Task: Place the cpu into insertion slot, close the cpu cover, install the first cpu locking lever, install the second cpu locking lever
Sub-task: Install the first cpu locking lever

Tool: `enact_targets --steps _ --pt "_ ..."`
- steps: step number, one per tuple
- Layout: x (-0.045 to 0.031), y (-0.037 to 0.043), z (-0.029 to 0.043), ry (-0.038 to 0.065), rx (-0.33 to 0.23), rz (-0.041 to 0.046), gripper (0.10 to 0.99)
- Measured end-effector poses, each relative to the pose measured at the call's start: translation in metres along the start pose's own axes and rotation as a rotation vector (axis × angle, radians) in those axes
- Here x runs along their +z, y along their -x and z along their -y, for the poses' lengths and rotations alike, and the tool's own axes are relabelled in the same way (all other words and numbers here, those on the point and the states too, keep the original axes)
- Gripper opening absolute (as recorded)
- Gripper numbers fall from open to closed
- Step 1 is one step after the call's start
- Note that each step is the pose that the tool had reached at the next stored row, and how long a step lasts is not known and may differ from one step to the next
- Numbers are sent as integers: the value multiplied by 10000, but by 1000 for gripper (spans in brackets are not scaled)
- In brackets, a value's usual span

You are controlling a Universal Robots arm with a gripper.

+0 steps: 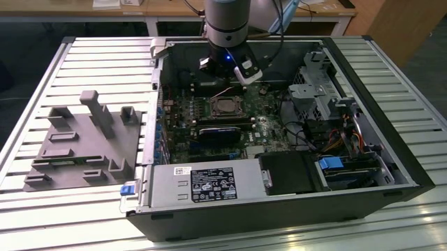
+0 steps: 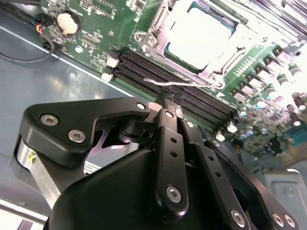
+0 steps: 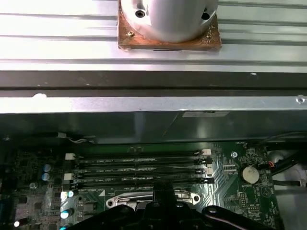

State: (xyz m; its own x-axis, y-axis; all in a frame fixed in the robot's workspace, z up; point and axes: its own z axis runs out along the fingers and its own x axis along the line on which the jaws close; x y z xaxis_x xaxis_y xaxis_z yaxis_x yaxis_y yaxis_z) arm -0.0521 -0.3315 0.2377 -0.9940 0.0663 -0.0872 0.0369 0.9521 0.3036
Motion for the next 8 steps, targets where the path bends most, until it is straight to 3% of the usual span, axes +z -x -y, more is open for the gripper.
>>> enact_targets --steps 8 --pt "62 -48 30 22 -107 339 102"
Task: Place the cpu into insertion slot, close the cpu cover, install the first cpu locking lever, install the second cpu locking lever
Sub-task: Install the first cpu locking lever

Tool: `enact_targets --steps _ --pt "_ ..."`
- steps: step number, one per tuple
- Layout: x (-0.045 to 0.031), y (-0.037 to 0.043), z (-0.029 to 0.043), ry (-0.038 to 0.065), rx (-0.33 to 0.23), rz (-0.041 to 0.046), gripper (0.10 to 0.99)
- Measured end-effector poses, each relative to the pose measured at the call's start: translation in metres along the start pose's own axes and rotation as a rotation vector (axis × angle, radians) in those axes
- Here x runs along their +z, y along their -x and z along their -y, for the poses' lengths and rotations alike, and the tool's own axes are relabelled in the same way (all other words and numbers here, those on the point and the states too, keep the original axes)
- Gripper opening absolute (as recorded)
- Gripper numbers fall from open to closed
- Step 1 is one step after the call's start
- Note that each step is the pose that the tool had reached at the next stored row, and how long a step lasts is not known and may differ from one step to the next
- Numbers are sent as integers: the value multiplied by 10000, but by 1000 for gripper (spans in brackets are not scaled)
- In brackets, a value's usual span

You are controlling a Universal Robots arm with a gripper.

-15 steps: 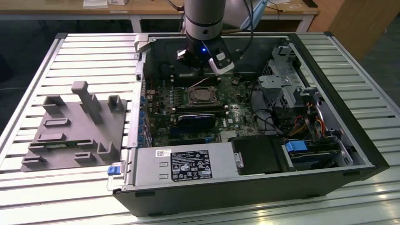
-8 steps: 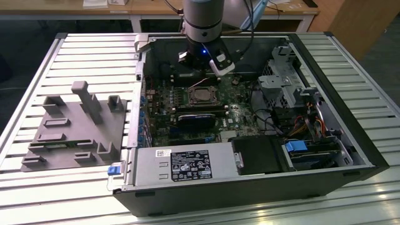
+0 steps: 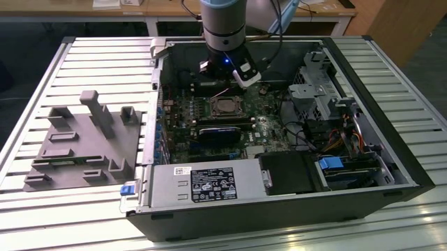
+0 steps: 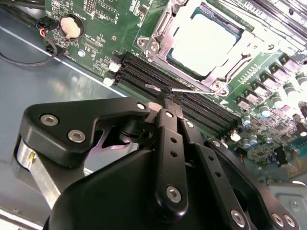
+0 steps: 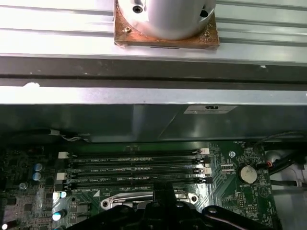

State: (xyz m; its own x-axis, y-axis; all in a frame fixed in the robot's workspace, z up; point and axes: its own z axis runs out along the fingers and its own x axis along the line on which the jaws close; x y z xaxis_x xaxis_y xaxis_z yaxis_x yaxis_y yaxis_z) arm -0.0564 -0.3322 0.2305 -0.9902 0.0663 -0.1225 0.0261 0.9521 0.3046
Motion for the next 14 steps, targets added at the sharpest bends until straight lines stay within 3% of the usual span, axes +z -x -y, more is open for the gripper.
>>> enact_targets --steps 6,12,14 --pt "27 -62 18 27 -120 348 102" --pt "47 -115 30 61 -287 787 102" --pt "51 -121 32 68 -307 840 102"
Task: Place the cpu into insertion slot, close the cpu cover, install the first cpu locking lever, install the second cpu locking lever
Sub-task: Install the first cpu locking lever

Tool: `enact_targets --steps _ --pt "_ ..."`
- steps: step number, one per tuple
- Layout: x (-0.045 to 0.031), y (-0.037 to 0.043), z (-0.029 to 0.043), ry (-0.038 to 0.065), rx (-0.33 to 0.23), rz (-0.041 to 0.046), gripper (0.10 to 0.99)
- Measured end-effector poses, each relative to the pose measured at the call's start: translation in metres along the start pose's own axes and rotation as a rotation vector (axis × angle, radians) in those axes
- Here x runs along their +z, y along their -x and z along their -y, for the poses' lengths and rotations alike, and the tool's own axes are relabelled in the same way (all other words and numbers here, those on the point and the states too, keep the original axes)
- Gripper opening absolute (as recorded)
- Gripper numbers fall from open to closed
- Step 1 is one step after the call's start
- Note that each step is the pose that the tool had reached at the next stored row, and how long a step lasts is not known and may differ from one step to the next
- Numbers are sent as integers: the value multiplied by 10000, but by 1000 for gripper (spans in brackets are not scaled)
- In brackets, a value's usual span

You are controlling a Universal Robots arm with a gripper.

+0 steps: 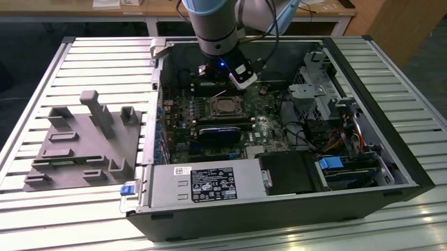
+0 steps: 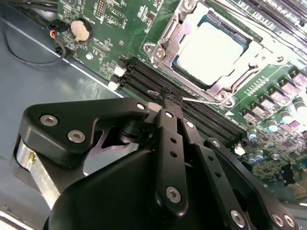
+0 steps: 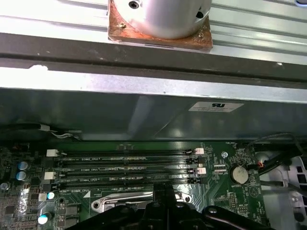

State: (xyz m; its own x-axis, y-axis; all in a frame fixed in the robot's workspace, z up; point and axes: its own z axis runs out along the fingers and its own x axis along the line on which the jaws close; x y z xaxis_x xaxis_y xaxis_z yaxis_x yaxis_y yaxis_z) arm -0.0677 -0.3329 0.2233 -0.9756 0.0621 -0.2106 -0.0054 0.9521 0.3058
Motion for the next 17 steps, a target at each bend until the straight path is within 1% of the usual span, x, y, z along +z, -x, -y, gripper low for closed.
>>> enact_targets --steps 4,5,9,13,15,17 --pt "-1 -1 0 -1 0 1 102" --pt "0 -1 1 0 -3 13 102" --pt "11 -4 2 -11 43 77 102" --pt "28 -7 -5 -71 307 168 102" --pt "37 -9 -15 -98 416 203 102" --pt "50 -13 -35 -112 468 220 102"
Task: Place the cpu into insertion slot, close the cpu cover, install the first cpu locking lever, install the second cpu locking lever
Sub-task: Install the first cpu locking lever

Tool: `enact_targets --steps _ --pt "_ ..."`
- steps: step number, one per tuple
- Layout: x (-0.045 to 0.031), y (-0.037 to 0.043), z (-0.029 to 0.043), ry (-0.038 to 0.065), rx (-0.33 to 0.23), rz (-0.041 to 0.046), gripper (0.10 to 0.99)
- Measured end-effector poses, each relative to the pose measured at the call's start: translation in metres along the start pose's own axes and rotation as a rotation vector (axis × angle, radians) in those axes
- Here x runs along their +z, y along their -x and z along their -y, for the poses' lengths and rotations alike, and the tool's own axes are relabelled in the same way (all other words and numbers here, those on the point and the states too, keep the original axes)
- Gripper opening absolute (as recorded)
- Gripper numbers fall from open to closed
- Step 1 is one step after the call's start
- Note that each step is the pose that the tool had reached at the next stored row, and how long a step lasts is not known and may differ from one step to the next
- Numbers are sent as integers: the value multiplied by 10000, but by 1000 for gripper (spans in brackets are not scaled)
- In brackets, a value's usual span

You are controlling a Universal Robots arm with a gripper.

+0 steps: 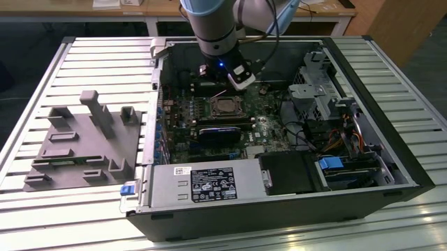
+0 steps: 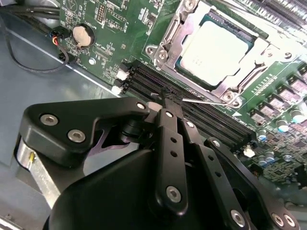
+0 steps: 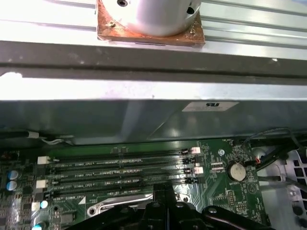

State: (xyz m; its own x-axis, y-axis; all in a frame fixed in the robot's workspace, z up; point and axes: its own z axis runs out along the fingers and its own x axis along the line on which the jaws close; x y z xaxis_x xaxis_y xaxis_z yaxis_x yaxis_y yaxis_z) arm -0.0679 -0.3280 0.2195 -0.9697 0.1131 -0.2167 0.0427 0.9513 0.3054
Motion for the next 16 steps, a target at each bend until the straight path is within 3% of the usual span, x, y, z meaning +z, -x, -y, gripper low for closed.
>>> enact_targets --steps 9,16 --pt "53 -16 -54 -122 221 88 102" --pt "101 -29 -49 -374 490 247 102"
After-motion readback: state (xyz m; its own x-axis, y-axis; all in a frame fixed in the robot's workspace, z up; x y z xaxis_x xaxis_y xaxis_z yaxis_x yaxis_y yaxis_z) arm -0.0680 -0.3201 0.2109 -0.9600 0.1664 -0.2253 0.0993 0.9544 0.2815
